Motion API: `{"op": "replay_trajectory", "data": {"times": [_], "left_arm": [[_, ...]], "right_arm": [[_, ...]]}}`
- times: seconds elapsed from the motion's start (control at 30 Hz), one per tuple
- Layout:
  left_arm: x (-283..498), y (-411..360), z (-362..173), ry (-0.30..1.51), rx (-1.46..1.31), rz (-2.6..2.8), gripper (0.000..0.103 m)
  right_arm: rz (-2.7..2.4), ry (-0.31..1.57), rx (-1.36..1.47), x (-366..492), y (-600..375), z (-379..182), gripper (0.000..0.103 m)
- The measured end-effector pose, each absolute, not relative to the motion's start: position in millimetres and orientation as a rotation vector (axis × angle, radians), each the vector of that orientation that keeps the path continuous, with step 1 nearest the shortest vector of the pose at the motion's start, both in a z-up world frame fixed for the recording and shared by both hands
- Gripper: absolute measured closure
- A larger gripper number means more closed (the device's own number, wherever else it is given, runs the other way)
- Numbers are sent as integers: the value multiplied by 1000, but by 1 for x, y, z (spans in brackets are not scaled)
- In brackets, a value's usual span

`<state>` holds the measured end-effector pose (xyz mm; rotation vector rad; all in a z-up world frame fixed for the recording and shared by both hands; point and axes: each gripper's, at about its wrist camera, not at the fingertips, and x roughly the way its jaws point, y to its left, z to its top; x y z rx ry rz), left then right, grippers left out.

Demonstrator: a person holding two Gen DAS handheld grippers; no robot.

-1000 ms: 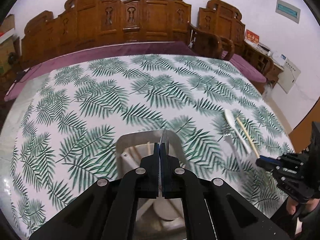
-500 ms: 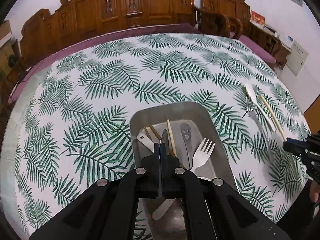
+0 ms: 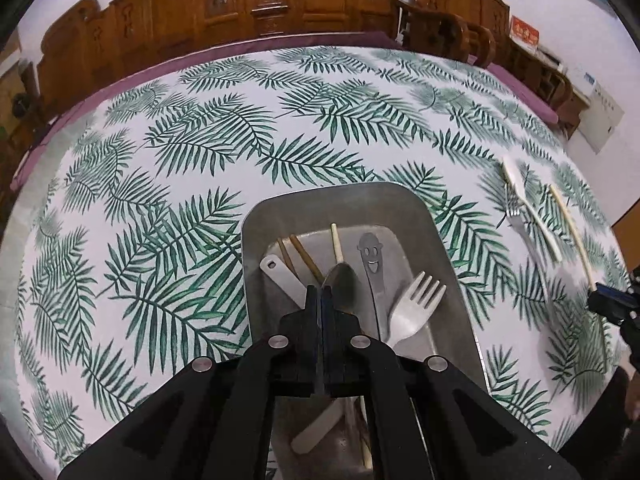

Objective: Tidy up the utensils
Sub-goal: 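Lift the metal spoon and lower it into the tray with the left tool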

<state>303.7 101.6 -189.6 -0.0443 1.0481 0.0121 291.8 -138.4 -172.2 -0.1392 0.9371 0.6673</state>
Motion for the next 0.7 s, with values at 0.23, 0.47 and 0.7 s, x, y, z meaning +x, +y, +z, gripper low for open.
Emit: {"op": "replay_trajectory", "data": {"times": [0.23,0.47,0.7], "left_arm": [[282,110,-171,1011,-105,12,102],[248,116,-151,960,-127,13,102],[217,124,-134,910,-161,15,81]], "right_arm": [[692,920,-139,288,-122,-164,97],[745,899,-141,281,-91,-151,97],[794,922,-92,282,-55,-146,97]]}}
